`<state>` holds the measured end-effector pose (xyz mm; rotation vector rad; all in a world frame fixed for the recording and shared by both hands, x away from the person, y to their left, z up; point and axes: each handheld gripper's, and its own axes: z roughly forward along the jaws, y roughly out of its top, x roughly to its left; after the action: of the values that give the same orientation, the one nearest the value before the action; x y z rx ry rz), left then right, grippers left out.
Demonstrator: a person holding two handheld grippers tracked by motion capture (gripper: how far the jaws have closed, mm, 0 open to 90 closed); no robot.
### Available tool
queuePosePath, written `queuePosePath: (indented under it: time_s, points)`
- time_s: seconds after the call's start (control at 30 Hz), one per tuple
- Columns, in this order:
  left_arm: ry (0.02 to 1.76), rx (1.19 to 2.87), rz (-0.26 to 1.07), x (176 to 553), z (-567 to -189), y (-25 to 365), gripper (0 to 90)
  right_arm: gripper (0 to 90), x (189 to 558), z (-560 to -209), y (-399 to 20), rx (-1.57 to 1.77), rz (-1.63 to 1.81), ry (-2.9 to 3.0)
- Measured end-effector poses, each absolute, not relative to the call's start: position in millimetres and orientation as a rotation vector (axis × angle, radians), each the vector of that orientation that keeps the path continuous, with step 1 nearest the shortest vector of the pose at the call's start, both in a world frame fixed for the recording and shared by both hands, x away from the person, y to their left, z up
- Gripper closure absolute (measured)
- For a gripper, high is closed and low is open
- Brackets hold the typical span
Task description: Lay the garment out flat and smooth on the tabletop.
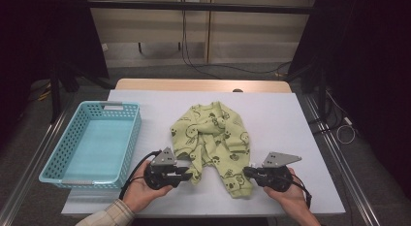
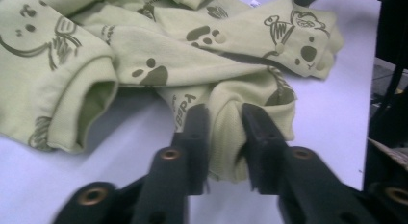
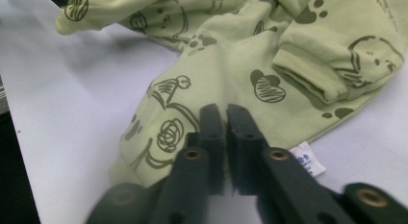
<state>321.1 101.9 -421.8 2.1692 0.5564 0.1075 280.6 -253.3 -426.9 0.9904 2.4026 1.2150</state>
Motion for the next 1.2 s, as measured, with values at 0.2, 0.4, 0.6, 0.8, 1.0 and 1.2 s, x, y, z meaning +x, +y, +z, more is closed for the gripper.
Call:
queuePosePath:
  time_s: [0.2, 0.4, 0.6, 0.8, 1.0, 1.2]
  points:
    - [0.604, 2.122, 0.214, 324.7, -419.9, 105.4, 40.1, 57.6, 286.6, -424.5, -255.3, 1.009, 1.25, 2.345]
    - [0.639, 2.045, 0.243, 332.2, -419.3, 106.8, 15.0, 23.4, 296.5, -422.5, -254.1, 1.058, 1.246, 2.253]
    - [0.664, 1.983, 0.295, 342.4, -413.7, 105.6, 3.7, 11.5, 310.5, -420.4, -254.2, 1.076, 1.205, 2.247]
    - [0.71, 1.932, 0.374, 362.1, -409.0, 99.8, 4.0, 17.6, 336.6, -418.9, -251.6, 1.058, 1.158, 2.241]
    - [0.716, 1.928, 0.372, 372.9, -414.8, 100.0, 6.2, 27.6, 355.2, -428.0, -245.9, 1.049, 1.144, 2.249]
    - [0.724, 1.908, 0.409, 366.3, -416.1, 110.0, 5.5, 46.8, 355.0, -432.1, -237.0, 0.963, 1.131, 2.3]
